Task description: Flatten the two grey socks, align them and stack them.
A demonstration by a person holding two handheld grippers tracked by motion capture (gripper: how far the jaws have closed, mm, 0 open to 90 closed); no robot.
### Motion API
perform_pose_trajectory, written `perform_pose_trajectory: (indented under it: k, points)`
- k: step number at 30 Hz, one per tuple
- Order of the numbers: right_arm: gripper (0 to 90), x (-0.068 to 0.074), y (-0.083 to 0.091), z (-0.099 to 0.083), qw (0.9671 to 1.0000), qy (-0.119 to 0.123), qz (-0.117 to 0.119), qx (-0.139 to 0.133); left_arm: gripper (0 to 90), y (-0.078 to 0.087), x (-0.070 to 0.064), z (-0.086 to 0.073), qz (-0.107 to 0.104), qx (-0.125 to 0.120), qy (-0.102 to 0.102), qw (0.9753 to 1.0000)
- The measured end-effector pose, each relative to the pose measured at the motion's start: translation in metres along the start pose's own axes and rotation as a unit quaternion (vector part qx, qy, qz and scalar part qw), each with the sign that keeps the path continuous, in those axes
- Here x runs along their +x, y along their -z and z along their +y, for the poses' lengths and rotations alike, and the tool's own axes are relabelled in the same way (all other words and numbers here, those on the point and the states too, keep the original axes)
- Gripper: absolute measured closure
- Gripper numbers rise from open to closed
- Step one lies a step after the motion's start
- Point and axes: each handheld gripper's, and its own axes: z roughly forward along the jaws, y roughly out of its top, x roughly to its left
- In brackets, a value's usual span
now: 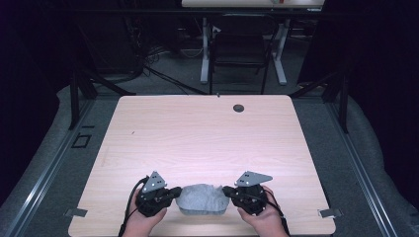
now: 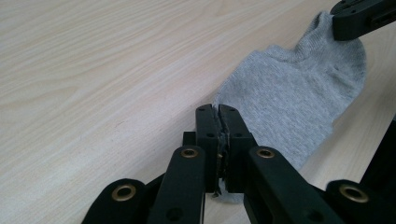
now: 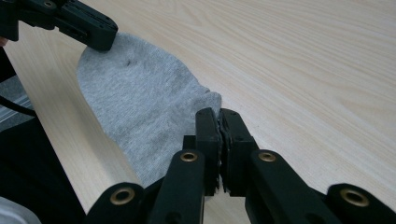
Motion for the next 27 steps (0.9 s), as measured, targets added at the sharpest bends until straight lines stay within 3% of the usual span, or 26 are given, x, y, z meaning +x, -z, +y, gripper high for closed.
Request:
perform_pose_trajectory:
  k: [2, 9, 14, 27]
  points:
    - [86.6, 0.0, -0.001, -0.002, 1.0, 0.0, -0.001, 0.0, 87.9, 0.0, 0.0, -0.001, 0.003, 0.003, -0.007, 1.0]
    - [86.6, 0.001, -0.006, -0.006, 1.0, -0.001, -0.003, 0.002, 87.9, -0.005, 0.001, -0.008, 0.002, 0.007, 0.006, 1.0]
    - [86.5, -0.001, -0.011, -0.009, 0.9999, 0.006, -0.005, 0.013, 87.9, -0.01, 0.001, -0.012, 0.006, 0.014, -0.002, 0.9999]
    - [86.3, -0.006, -0.023, -0.016, 0.9994, 0.003, -0.006, 0.034, 87.7, -0.021, 0.004, -0.019, 0.009, 0.028, 0.001, 0.9996]
